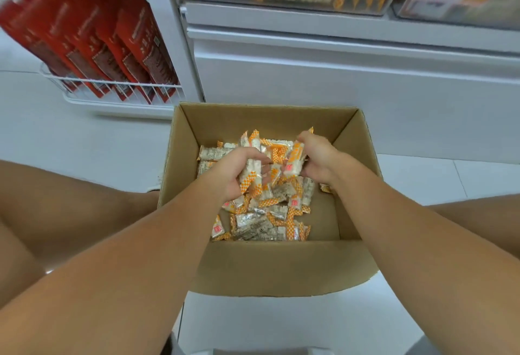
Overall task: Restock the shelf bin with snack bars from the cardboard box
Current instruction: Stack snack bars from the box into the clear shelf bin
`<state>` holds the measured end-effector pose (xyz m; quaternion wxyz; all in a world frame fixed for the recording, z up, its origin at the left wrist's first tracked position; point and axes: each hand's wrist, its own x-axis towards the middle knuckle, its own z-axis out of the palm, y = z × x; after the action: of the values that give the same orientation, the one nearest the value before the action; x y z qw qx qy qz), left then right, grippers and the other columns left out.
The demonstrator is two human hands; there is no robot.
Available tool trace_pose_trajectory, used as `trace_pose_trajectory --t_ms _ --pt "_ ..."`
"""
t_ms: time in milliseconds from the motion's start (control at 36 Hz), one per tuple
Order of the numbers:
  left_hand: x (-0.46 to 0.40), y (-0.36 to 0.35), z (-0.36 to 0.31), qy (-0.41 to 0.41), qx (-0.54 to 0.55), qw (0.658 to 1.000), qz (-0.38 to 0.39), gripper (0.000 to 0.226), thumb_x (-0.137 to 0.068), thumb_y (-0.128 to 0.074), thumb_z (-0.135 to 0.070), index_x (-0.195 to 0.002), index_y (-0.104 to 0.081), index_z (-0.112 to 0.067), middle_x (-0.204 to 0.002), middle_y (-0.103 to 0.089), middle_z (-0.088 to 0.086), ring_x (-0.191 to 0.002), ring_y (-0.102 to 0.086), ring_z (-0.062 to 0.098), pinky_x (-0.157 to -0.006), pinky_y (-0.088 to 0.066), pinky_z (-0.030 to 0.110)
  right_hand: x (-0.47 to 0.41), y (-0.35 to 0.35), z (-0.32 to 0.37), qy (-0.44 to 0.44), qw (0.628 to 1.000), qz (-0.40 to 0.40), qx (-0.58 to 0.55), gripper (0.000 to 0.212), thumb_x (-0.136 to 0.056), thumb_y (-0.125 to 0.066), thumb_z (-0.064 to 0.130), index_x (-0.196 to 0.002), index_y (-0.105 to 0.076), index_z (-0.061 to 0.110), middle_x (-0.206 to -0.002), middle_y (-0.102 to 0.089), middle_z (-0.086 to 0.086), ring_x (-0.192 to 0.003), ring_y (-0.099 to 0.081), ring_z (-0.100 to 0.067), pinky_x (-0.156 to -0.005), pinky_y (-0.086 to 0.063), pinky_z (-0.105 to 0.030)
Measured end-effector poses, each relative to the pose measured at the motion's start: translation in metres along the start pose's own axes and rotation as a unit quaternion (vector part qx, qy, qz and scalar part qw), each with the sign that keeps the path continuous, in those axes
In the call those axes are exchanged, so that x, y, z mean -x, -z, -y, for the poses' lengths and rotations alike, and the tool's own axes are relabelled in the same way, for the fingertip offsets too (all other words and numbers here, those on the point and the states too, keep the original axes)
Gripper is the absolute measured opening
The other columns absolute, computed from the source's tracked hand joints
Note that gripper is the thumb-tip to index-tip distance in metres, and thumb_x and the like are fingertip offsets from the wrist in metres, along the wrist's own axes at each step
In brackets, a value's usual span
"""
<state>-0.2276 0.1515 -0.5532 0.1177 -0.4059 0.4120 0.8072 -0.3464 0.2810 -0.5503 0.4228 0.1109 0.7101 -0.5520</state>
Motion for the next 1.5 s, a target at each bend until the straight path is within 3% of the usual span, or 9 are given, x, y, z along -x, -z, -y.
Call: trace_pose_trajectory --t_ms 194,389,556,889,1083,1250,1389,1444,1500 --pt "0.051 -0.057 -0.066 -0.074 -0.062 0.989 0.113 0.035 -0.078 -0.069 -0.005 -0.113 -0.068 0.001 -0.100 -0.072 0.023 -0.080 -0.071 0.031 -0.074 -0.061 0.044 0.056 -0.012 0.070 0.096 0.987 0.106 0.072 0.059 -0.106 -0.035 0.053 -0.143 -0.052 0.011 -0.137 -0.062 -0.013 -0.125 -0.061 -0.029 -0.109 -0.045 -0.050" --pt "0.117 -0.094 -0.142 -0.154 -0.166 0.968 0.104 0.044 -0.070 -0.078 -0.009 -0.113 -0.070 -0.003 -0.107 -0.075 0.017 -0.101 -0.071 0.033 -0.100 -0.052 0.051 0.138 0.023 0.174 0.173 0.925 0.268 0.207 0.080 -0.082 -0.048 0.081 -0.151 -0.031 0.045 -0.153 -0.037 0.009 -0.133 -0.050 -0.022 -0.114 -0.037 -0.054" --pt "0.166 -0.120 -0.198 -0.181 -0.138 0.959 0.170 0.046 -0.074 -0.070 -0.009 -0.119 -0.068 0.002 -0.122 -0.069 0.019 -0.109 -0.067 0.032 -0.093 -0.056 0.047 0.194 0.039 0.240 0.427 0.738 0.192 0.487 0.149 -0.050 -0.097 0.047 -0.158 0.005 0.043 -0.164 0.000 0.025 -0.145 -0.008 0.010 -0.116 -0.019 -0.012" --pt "0.146 -0.132 -0.240 -0.174 -0.207 0.946 0.179 0.019 -0.082 -0.061 0.002 -0.095 -0.075 0.001 -0.096 -0.074 0.016 -0.083 -0.072 0.026 -0.068 -0.061 0.035 0.162 0.035 0.259 0.556 0.686 0.094 0.459 0.149 -0.053 -0.097 0.046 -0.159 0.008 0.037 -0.163 0.006 0.027 -0.148 -0.002 0.009 -0.119 -0.017 -0.019" --pt "0.135 -0.126 -0.265 -0.123 -0.326 0.916 0.198 0.041 -0.072 -0.076 0.002 -0.112 -0.070 0.003 -0.110 -0.071 0.023 -0.101 -0.068 0.031 -0.107 -0.044 0.051 0.155 0.047 0.288 0.646 0.465 0.010 0.606 0.092 -0.067 -0.090 0.047 -0.147 -0.045 0.040 -0.162 -0.022 0.014 -0.149 -0.021 -0.009 -0.117 -0.035 -0.042" --pt "0.129 -0.122 -0.275 -0.134 -0.330 0.914 0.196 0.028 -0.066 -0.076 -0.014 -0.091 -0.079 0.000 -0.096 -0.073 0.020 -0.080 -0.073 0.026 -0.087 -0.057 0.041 0.131 0.044 0.294 0.643 0.502 0.027 0.578 0.066 -0.073 -0.086 0.042 -0.132 -0.061 0.030 -0.119 -0.057 0.020 -0.109 -0.054 0.002 -0.093 -0.044 -0.018" --pt "0.143 -0.115 -0.300 -0.327 -0.295 0.895 0.075 0.052 -0.088 -0.061 -0.056 -0.121 -0.065 -0.016 -0.115 -0.073 0.011 -0.092 -0.075 0.027 -0.082 -0.061 0.043 0.121 0.053 0.302 0.599 0.641 -0.035 0.479 0.063 -0.063 -0.088 0.049 -0.117 -0.056 0.040 -0.109 -0.059 0.026 -0.100 -0.055 0.011 -0.082 -0.041 -0.013" --pt "0.145 -0.102 -0.307 -0.454 -0.297 0.839 -0.050 0.037 -0.095 -0.058 -0.053 -0.111 -0.067 -0.020 -0.110 -0.073 0.007 -0.089 -0.075 0.023 -0.079 -0.061 0.040 0.115 0.057 0.308 0.571 0.680 -0.071 0.455 0.065 -0.063 -0.087 0.054 -0.118 -0.057 0.036 -0.107 -0.060 0.023 -0.097 -0.056 0.005 -0.078 -0.041 -0.017" --pt "0.140 -0.081 -0.312 -0.556 -0.442 0.684 -0.168 0.033 -0.096 -0.060 -0.049 -0.117 -0.066 -0.025 -0.116 -0.071 -0.002 -0.102 -0.070 0.016 -0.089 -0.056 0.036 0.108 0.056 0.314 0.553 0.690 -0.105 0.456 0.068 -0.064 -0.085 0.056 -0.121 -0.058 0.033 -0.110 -0.062 0.017 -0.097 -0.058 -0.003 -0.074 -0.040 -0.018"
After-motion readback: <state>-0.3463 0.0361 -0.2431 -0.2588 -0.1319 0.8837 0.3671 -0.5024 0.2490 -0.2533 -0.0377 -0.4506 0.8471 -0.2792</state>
